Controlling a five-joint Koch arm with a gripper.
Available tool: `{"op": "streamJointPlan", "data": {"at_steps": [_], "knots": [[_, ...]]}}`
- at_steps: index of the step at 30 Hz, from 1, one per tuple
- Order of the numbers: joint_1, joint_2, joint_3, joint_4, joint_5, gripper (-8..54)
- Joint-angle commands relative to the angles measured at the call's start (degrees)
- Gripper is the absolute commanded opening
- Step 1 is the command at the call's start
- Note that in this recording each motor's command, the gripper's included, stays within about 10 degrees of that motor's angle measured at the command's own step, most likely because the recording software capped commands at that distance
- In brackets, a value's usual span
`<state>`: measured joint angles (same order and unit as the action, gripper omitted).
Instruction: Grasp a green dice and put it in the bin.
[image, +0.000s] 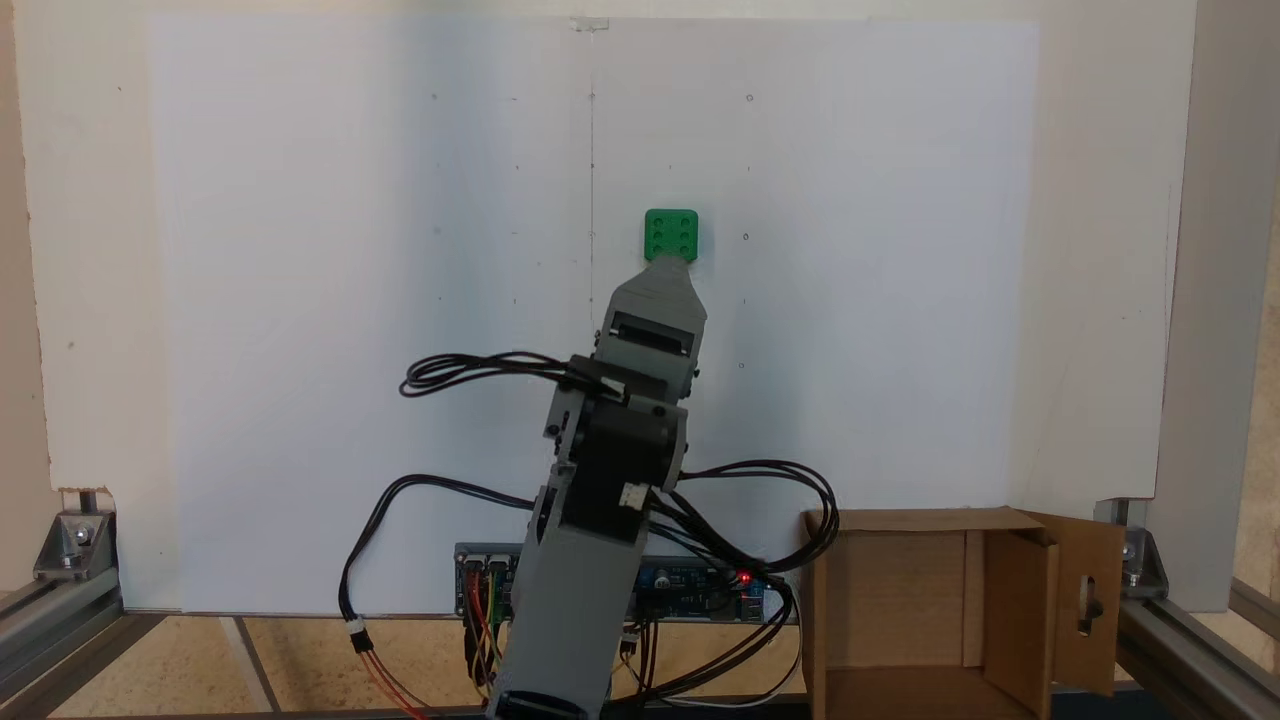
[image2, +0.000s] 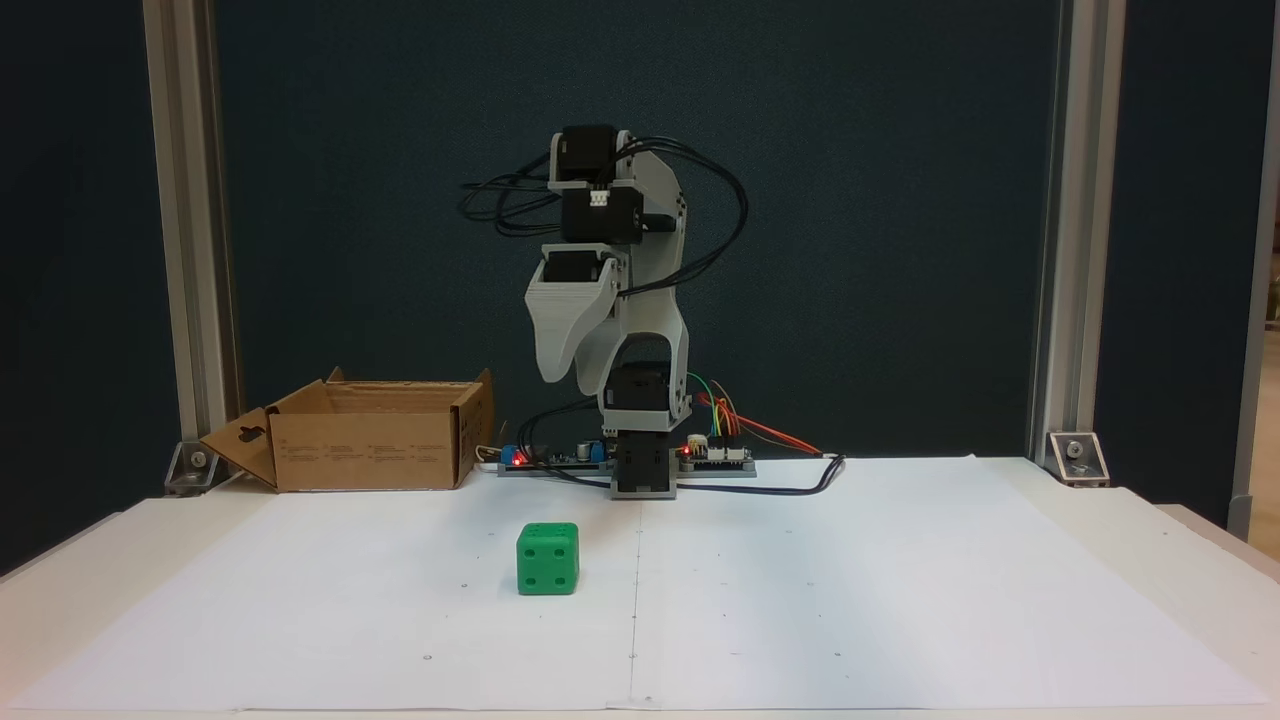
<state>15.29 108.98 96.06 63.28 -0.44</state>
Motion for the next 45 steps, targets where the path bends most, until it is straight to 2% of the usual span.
{"op": "streamJointPlan", "data": {"at_steps": [1,17,24,33,45], "knots": [[0.70,-1.58,-4.13,0.35,1.49,43.2],[0.53,-11.95,-8.17,-2.99,0.62,44.2],[0.44,-15.73,-8.26,-4.66,-5.80,43.9],[0.88,-16.70,-7.82,-4.66,-13.36,43.9],[0.62,-18.28,-5.01,-7.12,-15.38,43.8]]}}
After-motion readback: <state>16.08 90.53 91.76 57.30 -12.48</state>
